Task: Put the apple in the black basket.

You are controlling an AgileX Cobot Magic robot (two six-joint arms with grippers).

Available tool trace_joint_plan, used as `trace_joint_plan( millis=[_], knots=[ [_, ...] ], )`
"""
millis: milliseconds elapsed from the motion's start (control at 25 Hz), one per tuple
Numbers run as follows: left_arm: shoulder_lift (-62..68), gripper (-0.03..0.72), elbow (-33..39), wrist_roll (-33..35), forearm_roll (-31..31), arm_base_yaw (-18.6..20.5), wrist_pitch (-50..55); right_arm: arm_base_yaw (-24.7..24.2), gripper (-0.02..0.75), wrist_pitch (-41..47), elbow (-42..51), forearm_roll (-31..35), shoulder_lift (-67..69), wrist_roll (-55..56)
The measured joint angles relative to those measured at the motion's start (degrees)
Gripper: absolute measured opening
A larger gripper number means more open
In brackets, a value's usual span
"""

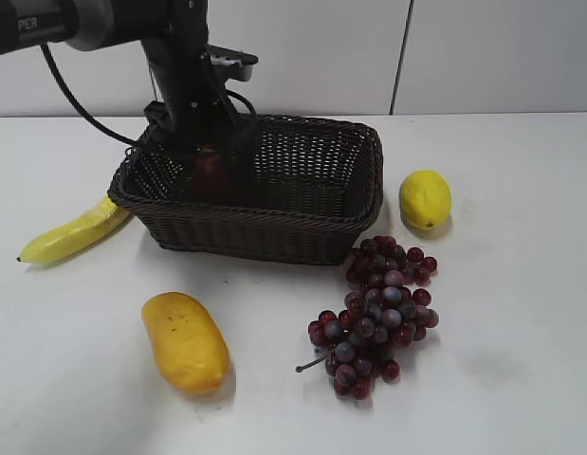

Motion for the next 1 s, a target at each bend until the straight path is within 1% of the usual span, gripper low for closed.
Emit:
trace_joint_plan(
  millis=[360, 640, 720, 800, 880, 1000],
  knots=[
    [-7.13, 0.692, -5.65, 0.0, 0.43, 0.0, 3.27, 0.0, 0.59, 0.0, 0.0, 0.0, 0.0, 0.0],
    [-18.93, 0.672, -5.46, 0.0, 2.49, 0.15, 3.47, 0.0, 0.59, 0.0, 0.0, 0.0, 0.0, 0.0],
    [-22.93, 0.666, -3.59, 0.0, 2.72, 0.69, 3.47, 0.0, 0.59, 0.0, 0.0, 0.0, 0.0, 0.0],
    [-27.58, 0.661, -0.03, 0.0, 2.72, 1.86, 3.47, 0.0, 0.59, 0.0, 0.0, 0.0, 0.0, 0.0],
    [-31.97, 0.655, 5.61, 0.0, 2.86, 3.35, 3.47, 0.0, 0.59, 0.0, 0.0, 0.0, 0.0, 0.0],
    [-39.14, 0.641, 15.54, 0.0, 2.91, 6.65, 3.54, 0.0, 0.59, 0.0, 0.0, 0.0, 0.0, 0.0]
  ],
)
